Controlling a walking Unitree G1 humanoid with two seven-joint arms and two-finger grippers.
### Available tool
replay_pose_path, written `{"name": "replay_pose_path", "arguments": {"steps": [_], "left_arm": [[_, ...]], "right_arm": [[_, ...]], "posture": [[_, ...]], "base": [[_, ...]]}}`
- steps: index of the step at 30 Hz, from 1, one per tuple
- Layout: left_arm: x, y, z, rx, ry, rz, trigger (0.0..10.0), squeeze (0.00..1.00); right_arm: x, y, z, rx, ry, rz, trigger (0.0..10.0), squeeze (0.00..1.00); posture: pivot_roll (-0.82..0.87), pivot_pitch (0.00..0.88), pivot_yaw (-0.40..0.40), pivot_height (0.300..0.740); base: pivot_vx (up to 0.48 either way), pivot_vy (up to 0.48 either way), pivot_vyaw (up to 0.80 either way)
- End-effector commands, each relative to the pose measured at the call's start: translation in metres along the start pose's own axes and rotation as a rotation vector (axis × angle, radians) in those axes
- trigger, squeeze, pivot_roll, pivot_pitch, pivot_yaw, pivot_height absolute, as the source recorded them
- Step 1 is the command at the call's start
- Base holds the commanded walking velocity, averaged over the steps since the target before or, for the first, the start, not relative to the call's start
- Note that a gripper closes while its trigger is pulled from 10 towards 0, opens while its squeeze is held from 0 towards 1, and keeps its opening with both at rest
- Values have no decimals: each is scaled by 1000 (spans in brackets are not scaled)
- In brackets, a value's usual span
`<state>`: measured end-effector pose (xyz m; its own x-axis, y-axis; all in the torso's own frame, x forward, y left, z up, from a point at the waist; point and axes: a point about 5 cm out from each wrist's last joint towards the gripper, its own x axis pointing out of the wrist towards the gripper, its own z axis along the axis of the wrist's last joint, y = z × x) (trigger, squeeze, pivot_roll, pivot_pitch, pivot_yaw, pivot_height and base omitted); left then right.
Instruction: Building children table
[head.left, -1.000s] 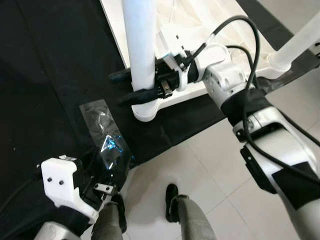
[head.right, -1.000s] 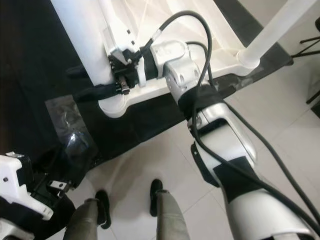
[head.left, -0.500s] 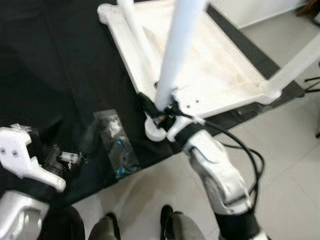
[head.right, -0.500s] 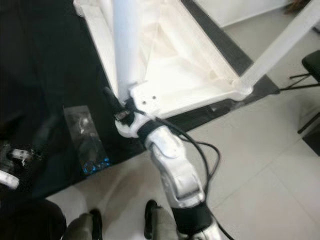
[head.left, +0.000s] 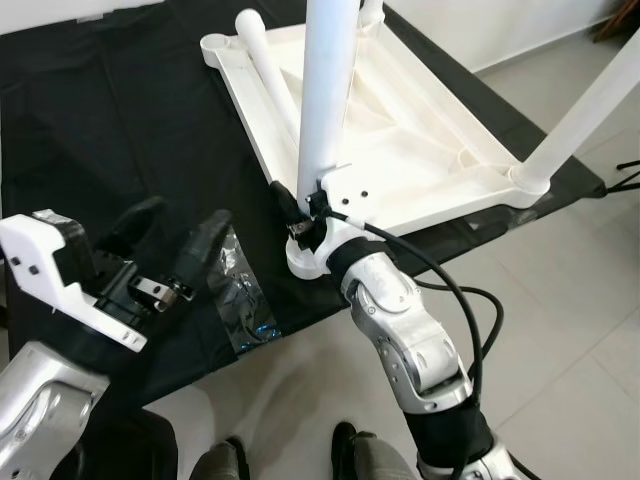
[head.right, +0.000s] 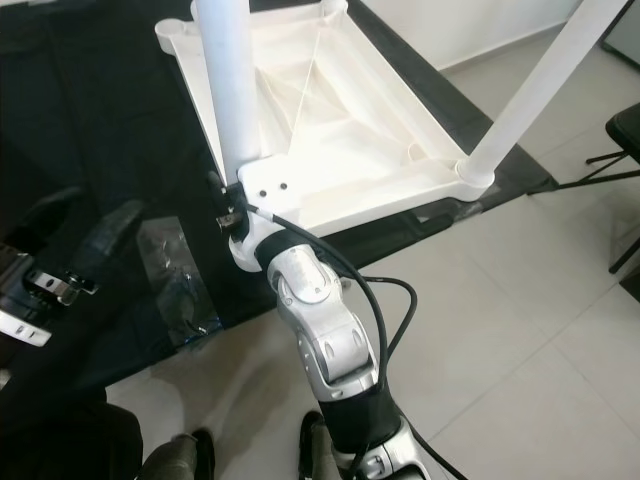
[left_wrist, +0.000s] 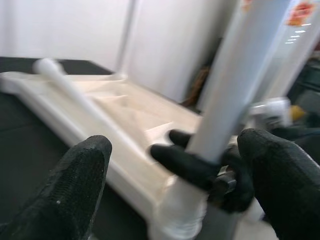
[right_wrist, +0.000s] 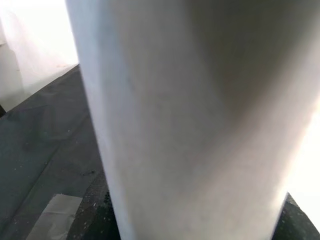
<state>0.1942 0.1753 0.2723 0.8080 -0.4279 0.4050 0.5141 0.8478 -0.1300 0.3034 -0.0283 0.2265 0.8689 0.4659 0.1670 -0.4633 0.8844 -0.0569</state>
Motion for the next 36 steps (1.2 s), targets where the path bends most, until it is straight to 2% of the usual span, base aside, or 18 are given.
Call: {"name": "replay_pose_path", "arguments": {"steps": [1, 3, 5, 7, 11, 12, 13, 14, 15, 17, 18, 23, 24, 27, 28, 32, 33, 36], "left_arm": [[13, -5, 0, -26, 21, -107, 10000, 0], [20, -6, 2, -28, 15, -143, 10000, 0], [39, -11, 6, -21, 4, -236, 10000, 0], [39, -11, 6, -21, 4, -236, 10000, 0], [62, -20, 8, -33, 3, -344, 10000, 0], [74, -25, 8, -54, 2, -402, 10000, 0], [74, -25, 8, -54, 2, -402, 10000, 0], [86, -31, 4, -46, 28, -451, 10000, 1000], [86, -31, 4, -46, 28, -451, 10000, 1000], [113, -33, -7, 62, 102, -436, 10000, 1000], [118, -32, -7, 78, 111, -424, 10000, 1000], [124, -24, -10, 117, 156, -408, 10000, 1000], [124, -21, -11, 134, 180, -405, 10000, 847], [124, -19, -12, 145, 194, -404, 10000, 847], [120, -18, -11, 153, 215, -442, 10000, 518], [107, -17, -9, 135, 256, -548, 10000, 471], [88, -7, 2, 120, 273, -632, 10000, 416], [76, 2, 13, 101, 269, -687, 10000, 412]], "right_arm": [[-4, -4, -55, 35, 275, -29, 10000, 0], [-2, -3, -56, 30, 277, -25, 10000, 0], [3, -1, -57, 16, 277, -22, 10000, 0], [3, -1, -57, 16, 277, -22, 10000, 0], [10, 2, -54, 2, 260, -16, 10000, 0], [15, 3, -53, -1, 253, -12, 10000, 0], [15, 3, -53, -1, 253, -12, 10000, 0], [18, 5, -52, -2, 247, -7, 10000, 0], [18, 5, -52, -2, 247, -7, 10000, 0], [25, 9, -46, 6, 219, 7, 10000, 0], [26, 9, -45, 9, 213, 9, 10000, 0], [27, 13, -42, 19, 195, 20, 10000, 0], [27, 15, -41, 24, 188, 25, 10000, 0], [27, 16, -41, 26, 185, 28, 10000, 0], [27, 17, -41, 29, 182, 31, 10000, 0], [28, 18, -42, 32, 181, 32, 10000, 0], [29, 19, -43, 35, 179, 36, 10000, 0], [30, 20, -43, 37, 176, 41, 10000, 0]], "posture": [[77, 230, -46, 740], [77, 228, -46, 740], [77, 218, -47, 740], [77, 218, -47, 740], [77, 205, -44, 740], [80, 199, -42, 740], [80, 199, -42, 740], [80, 194, -38, 740], [80, 194, -38, 740], [78, 184, -26, 740], [78, 184, -26, 740], [74, 177, -15, 740], [75, 175, -11, 740], [75, 175, -11, 740], [77, 173, -8, 740], [80, 171, -5, 740], [82, 172, -4, 740], [82, 173, -5, 740]], "base": [[0, 0, 0], [0, 0, 0], [0, 0, 0], [0, 0, 0], [0, 0, 0], [0, 0, 0], [0, 0, 0], [0, 0, 0], [0, 0, 0], [0, 0, 0], [0, 0, 0], [0, 0, 0], [0, 0, 0], [0, 0, 0], [0, 0, 0], [0, 0, 0], [0, 0, 0], [0, 0, 0]]}}
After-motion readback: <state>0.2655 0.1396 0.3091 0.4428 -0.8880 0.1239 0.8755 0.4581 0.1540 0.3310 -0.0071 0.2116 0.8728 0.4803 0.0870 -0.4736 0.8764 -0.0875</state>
